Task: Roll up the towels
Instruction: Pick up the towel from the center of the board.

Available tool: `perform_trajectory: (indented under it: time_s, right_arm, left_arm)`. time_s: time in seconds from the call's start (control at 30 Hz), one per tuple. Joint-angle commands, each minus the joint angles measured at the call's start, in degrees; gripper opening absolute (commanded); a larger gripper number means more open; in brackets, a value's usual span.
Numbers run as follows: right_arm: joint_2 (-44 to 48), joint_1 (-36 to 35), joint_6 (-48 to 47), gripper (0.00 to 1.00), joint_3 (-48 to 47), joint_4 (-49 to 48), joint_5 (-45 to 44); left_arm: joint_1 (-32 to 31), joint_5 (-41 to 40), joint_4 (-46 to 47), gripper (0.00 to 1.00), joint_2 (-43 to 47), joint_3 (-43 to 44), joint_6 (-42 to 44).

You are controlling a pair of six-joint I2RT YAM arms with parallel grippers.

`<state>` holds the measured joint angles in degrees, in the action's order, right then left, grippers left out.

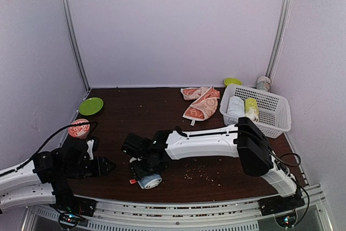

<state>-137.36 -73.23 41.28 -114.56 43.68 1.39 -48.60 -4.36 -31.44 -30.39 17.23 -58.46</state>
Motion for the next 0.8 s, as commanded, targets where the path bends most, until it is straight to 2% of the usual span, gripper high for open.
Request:
perform_trajectory:
  time_s: [0.0,0.13,0.23,0.3,0.47,0.5,0.53,0.67,0.77]
  right_arm:
    - [-8.0,-1.8,-1.1,0.77,0.5,10.1,-0.4]
    - [-11.1,-2.5,-1.7,0.74,-2.6,13.3,-1.2]
    - [-12.5,-2.7,-2.1,0.66,-3.5,14.5,-1.1]
    - [-13.3,-2.8,-2.4,0.55,-5.1,15.2,-0.8]
    - [-13.1,-3.0,-2.6,0.2,-6.0,15.6,-0.9]
    - [-12.8,-3.0,-2.6,0.07,-5.8,15.6,-1.0]
    - [-12.4,-3.0,-2.5,0.0,-5.6,15.5,-1.2]
    - [-8.4,-2.7,-2.0,0.0,-4.2,16.3,-4.8]
    - [1.4,-0.5,-2.0,0.0,3.1,14.0,-8.2]
  left_arm:
    - [-0.3,-1.4,-2.0,0.48,2.7,-0.6,-1.0]
    - [-0.3,-1.4,-2.9,0.48,4.7,-1.9,-1.4]
    - [-0.3,-1.4,-3.0,0.48,5.3,-2.6,-1.7]
    - [-0.3,-1.4,-3.0,0.48,5.2,-2.6,-1.9]
    - [-0.3,-1.5,-3.0,0.48,4.7,-2.0,-1.7]
    - [-0.3,-1.6,-2.9,0.48,4.6,-1.8,-1.6]
    - [-0.3,-1.7,-3.0,0.48,4.5,-1.7,-1.5]
    - [-0.3,-2.1,-2.9,0.48,3.7,-1.4,-1.4]
    - [-0.3,-2.4,-2.6,0.48,2.7,-1.4,-1.3]
